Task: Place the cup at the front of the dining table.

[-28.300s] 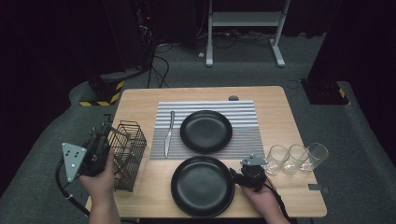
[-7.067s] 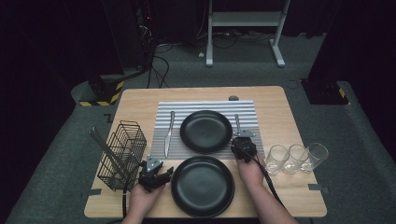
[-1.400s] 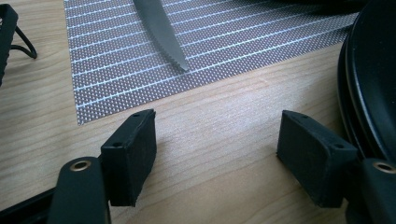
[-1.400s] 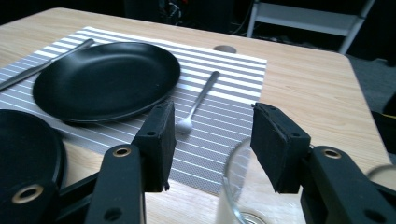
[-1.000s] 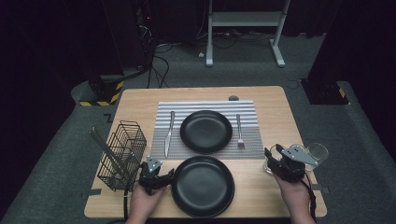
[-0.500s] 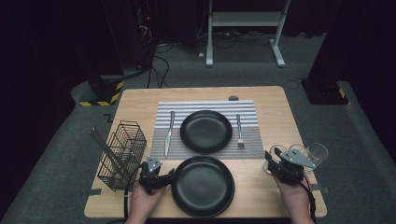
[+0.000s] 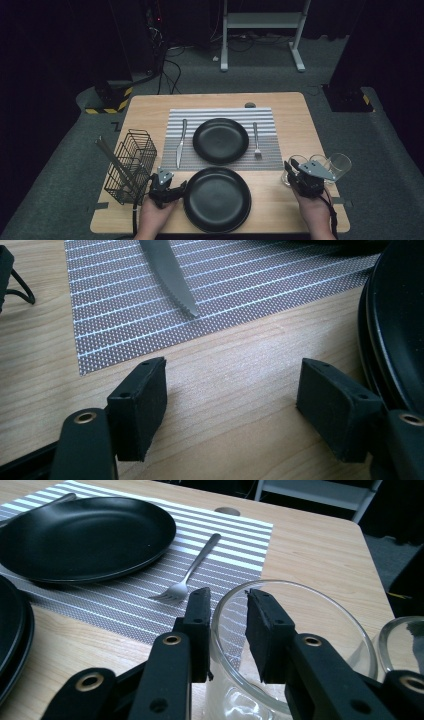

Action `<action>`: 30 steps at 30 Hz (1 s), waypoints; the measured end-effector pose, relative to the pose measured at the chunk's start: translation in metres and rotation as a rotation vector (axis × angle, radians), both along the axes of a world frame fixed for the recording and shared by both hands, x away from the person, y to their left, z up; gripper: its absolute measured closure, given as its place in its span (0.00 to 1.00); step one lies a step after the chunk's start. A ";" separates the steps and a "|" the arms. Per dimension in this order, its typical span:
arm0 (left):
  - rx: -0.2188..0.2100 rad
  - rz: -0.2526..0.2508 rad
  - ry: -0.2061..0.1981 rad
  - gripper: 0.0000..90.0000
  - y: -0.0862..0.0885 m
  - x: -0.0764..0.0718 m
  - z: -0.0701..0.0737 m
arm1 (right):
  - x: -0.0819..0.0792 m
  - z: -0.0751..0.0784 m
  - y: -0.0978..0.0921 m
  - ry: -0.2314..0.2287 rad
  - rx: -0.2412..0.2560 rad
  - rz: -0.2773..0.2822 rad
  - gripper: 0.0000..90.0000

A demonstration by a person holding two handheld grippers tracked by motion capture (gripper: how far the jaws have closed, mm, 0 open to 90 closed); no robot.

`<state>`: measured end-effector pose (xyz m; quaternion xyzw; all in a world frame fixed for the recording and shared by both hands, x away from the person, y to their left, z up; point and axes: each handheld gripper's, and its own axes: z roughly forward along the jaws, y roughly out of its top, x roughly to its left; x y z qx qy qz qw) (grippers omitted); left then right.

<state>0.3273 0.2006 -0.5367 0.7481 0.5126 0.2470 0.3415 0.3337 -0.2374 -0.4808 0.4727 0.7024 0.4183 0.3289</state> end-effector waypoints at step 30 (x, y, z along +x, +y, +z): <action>-0.003 -0.005 0.000 0.32 0.000 0.000 0.000 | -0.006 0.002 0.020 0.003 0.042 0.088 0.86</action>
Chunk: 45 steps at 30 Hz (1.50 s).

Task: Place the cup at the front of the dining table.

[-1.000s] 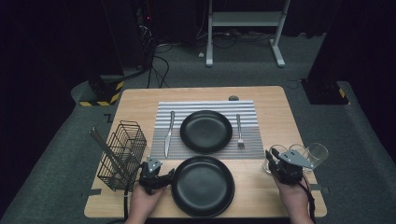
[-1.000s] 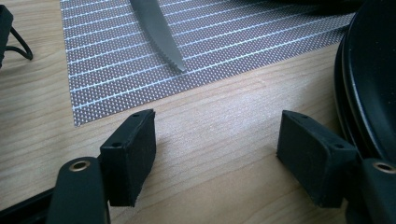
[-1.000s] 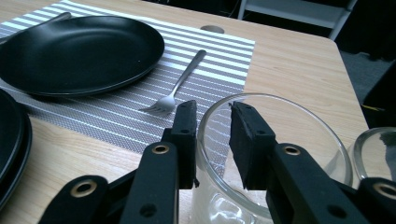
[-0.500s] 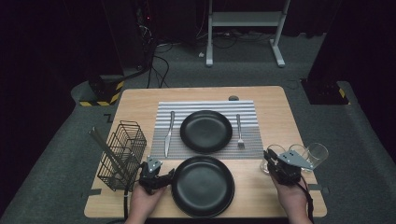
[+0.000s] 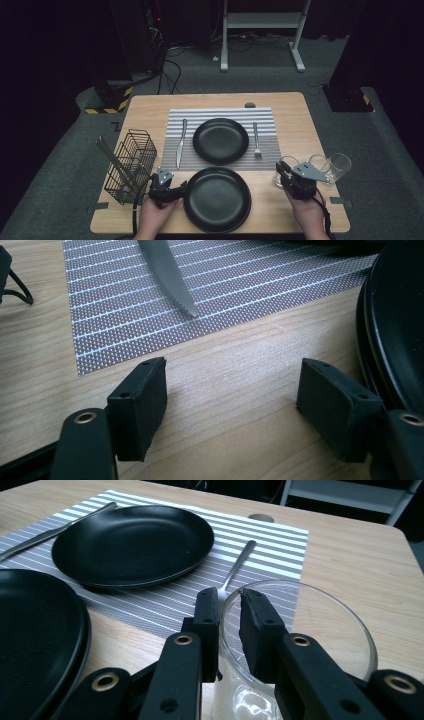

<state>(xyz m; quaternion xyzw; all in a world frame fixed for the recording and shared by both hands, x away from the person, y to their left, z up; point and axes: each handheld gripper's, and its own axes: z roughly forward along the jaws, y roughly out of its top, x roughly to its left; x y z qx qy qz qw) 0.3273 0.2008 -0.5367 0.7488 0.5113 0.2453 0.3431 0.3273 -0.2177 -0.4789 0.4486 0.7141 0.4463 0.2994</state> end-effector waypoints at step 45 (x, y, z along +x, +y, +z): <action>0.000 0.000 0.000 0.32 0.000 0.000 0.000 | -0.010 0.013 0.034 -0.061 0.008 0.137 0.53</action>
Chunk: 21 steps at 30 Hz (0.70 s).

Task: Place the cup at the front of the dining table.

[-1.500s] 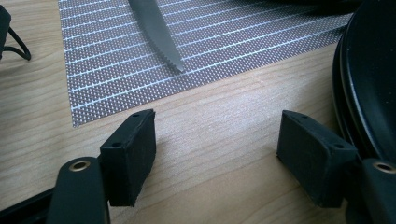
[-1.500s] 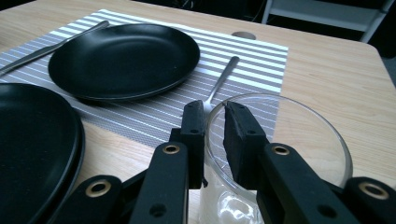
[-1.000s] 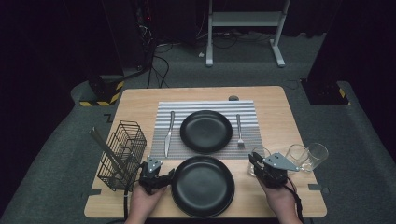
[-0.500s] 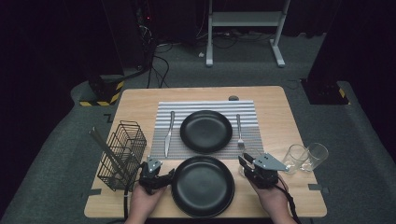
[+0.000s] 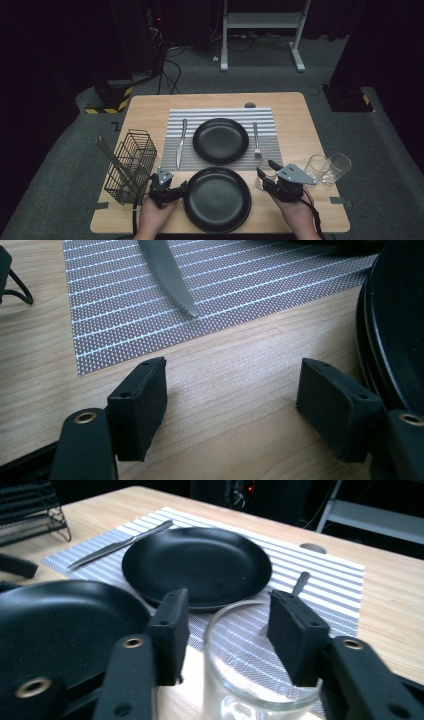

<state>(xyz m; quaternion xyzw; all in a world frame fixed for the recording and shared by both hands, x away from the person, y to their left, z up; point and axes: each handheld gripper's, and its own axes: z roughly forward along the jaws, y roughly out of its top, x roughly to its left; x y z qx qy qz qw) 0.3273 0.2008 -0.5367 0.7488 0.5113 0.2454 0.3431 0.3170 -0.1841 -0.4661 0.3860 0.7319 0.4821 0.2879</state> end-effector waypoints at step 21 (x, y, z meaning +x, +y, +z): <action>0.000 -0.001 0.000 0.32 0.000 0.000 0.000 | 0.013 -0.018 -0.008 0.099 0.053 -0.083 0.17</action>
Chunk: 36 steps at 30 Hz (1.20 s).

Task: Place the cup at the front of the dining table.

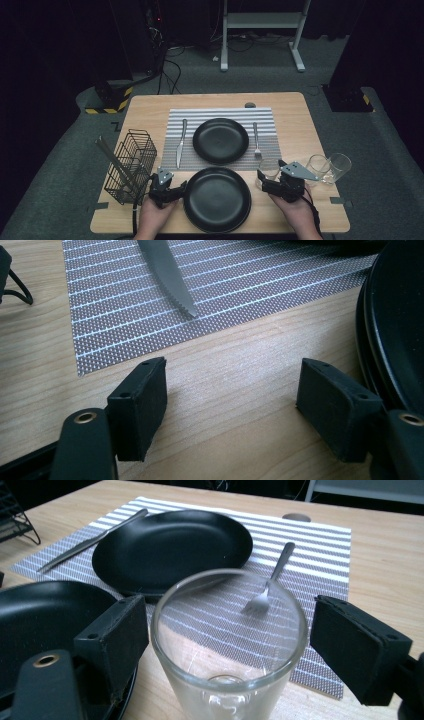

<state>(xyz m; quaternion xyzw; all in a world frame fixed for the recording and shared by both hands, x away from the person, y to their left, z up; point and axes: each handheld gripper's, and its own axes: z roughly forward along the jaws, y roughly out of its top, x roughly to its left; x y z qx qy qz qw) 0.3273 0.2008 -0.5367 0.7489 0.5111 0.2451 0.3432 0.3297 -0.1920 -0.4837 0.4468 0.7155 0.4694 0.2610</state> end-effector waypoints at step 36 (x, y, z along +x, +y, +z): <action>-0.001 -0.001 0.000 0.31 0.000 0.000 0.000 | -0.002 -0.016 0.003 -0.082 -0.024 0.001 0.31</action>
